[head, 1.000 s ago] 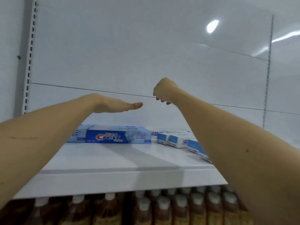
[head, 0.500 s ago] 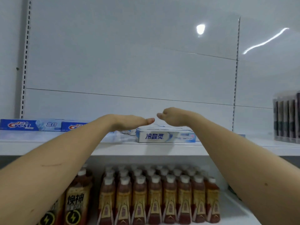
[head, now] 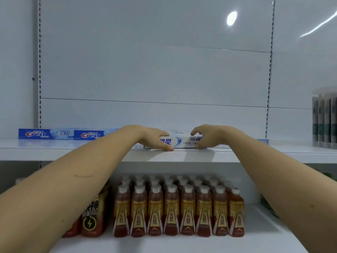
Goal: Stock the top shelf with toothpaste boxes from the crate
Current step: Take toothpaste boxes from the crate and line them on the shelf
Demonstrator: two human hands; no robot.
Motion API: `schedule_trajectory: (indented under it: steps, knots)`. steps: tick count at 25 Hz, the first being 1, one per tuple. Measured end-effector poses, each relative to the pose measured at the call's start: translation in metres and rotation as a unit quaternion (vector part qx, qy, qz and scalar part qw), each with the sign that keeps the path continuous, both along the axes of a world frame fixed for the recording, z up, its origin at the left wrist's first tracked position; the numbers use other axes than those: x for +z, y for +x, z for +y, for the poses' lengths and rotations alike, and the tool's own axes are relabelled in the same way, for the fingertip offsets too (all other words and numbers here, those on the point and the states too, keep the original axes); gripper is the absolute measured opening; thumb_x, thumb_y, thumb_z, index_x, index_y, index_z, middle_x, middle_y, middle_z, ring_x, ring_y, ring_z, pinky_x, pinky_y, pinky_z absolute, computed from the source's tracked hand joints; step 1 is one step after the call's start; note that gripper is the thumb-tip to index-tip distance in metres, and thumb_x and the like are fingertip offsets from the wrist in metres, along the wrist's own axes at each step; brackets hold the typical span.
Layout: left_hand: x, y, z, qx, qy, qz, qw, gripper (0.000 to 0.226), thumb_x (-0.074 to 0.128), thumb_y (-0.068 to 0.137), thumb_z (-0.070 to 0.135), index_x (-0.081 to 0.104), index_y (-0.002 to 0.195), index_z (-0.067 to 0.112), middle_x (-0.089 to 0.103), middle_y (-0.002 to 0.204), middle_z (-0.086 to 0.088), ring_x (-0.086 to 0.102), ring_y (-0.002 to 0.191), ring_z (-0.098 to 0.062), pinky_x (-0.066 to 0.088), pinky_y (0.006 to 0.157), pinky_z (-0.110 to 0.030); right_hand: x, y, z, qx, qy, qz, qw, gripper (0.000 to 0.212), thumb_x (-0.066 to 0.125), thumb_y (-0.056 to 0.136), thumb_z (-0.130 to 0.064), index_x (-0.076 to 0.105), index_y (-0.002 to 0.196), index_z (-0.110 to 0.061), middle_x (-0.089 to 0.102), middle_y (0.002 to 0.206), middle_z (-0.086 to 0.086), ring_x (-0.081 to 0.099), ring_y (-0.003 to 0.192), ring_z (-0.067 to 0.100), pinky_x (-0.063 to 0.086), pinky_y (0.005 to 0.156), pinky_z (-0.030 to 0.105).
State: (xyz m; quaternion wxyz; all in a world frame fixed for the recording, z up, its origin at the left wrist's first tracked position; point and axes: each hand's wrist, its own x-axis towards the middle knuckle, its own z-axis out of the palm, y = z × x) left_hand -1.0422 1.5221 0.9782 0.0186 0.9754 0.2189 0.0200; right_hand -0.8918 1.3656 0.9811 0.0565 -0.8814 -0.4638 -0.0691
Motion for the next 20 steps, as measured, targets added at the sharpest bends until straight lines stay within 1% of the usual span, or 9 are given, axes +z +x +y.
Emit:
schedule_trajectory:
  steps: [1,3,5,8,12,15,16,18,20]
  knots:
    - [0.000,0.002,0.003,-0.004,0.005,0.002,1.000,0.086,0.047,0.086,0.071,0.017,0.156,0.030,0.019,0.162,0.008,0.021,0.148,-0.018,0.016,0.120,-0.038,-0.001,0.005,0.003,0.000,0.010,-0.010,1.000,0.057,0.062,0.089,-0.020,0.044,0.143,-0.025,0.041,0.144,0.003,0.047,0.126,0.028,0.041,0.104,0.040]
    - [0.001,0.006,0.012,-0.015,0.009,0.006,1.000,0.083,0.041,0.088,0.072,0.017,0.156,0.031,0.016,0.163,0.010,0.017,0.149,-0.015,0.012,0.121,-0.037,-0.004,0.011,0.014,0.002,0.023,-0.016,1.000,0.057,0.061,0.086,-0.012,0.047,0.140,-0.022,0.048,0.138,0.006,0.051,0.119,0.028,0.045,0.098,0.037]
    - [0.000,0.013,0.026,-0.019,0.009,0.011,1.000,0.082,0.037,0.088,0.073,0.015,0.156,0.032,0.013,0.163,0.012,0.015,0.149,-0.013,0.010,0.121,-0.036,-0.008,0.014,0.032,0.008,0.027,-0.010,1.000,0.056,0.058,0.086,-0.010,0.047,0.140,-0.021,0.053,0.133,0.007,0.054,0.112,0.028,0.047,0.093,0.035]
    - [-0.003,0.025,0.054,-0.019,0.001,0.007,1.000,0.083,0.039,0.087,0.075,0.016,0.155,0.033,0.018,0.162,0.012,0.021,0.148,-0.015,0.015,0.120,-0.038,-0.009,0.021,0.065,0.010,0.014,-0.010,1.000,0.051,0.054,0.088,-0.008,0.049,0.138,-0.016,0.053,0.134,0.007,0.056,0.110,0.028,0.049,0.092,0.036]
    - [-0.004,0.029,0.098,-0.010,-0.001,0.001,1.000,0.079,0.041,0.086,0.075,0.019,0.153,0.039,0.024,0.160,0.011,0.028,0.145,-0.018,0.021,0.118,-0.040,-0.007,0.023,0.103,0.015,0.025,-0.009,1.000,0.052,0.063,0.087,-0.018,0.050,0.137,-0.016,0.052,0.134,0.006,0.056,0.114,0.028,0.049,0.097,0.040]
    - [-0.005,0.028,0.129,-0.008,0.000,0.006,1.000,0.077,0.042,0.085,0.075,0.018,0.152,0.044,0.025,0.160,0.012,0.030,0.144,-0.018,0.023,0.117,-0.040,-0.008,0.022,0.123,0.025,0.050,0.008,0.998,0.054,0.068,0.086,-0.026,0.052,0.136,-0.019,0.051,0.134,0.004,0.054,0.106,0.024,0.047,0.098,0.038]
    - [-0.004,0.028,0.136,-0.015,-0.004,0.009,1.000,0.082,0.042,0.081,0.079,0.018,0.152,0.045,0.025,0.159,0.013,0.030,0.144,-0.017,0.022,0.118,-0.040,-0.004,0.023,0.123,0.025,0.042,0.026,0.998,0.055,0.070,0.085,-0.031,0.052,0.136,-0.021,0.052,0.134,0.003,0.054,0.106,0.023,0.046,0.100,0.038]
    - [0.004,0.027,0.149,-0.035,-0.013,0.009,0.999,0.100,0.042,0.066,0.090,0.015,0.151,0.046,0.023,0.160,0.014,0.028,0.145,-0.015,0.019,0.120,-0.041,0.013,0.026,0.117,0.023,0.062,0.132,0.989,0.058,0.067,0.087,-0.044,0.051,0.138,-0.020,0.051,0.136,0.001,0.057,0.110,0.021,0.049,0.101,0.039]
    - [0.013,0.022,0.167,-0.027,-0.027,0.008,0.999,0.118,0.044,0.049,0.099,0.010,0.151,0.049,0.020,0.161,0.014,0.024,0.147,-0.014,0.017,0.121,-0.043,0.029,0.034,0.114,-0.012,0.164,0.226,0.960,0.057,0.056,0.095,-0.046,0.046,0.139,-0.010,0.050,0.137,0.006,0.059,0.110,0.026,0.056,0.091,0.042]
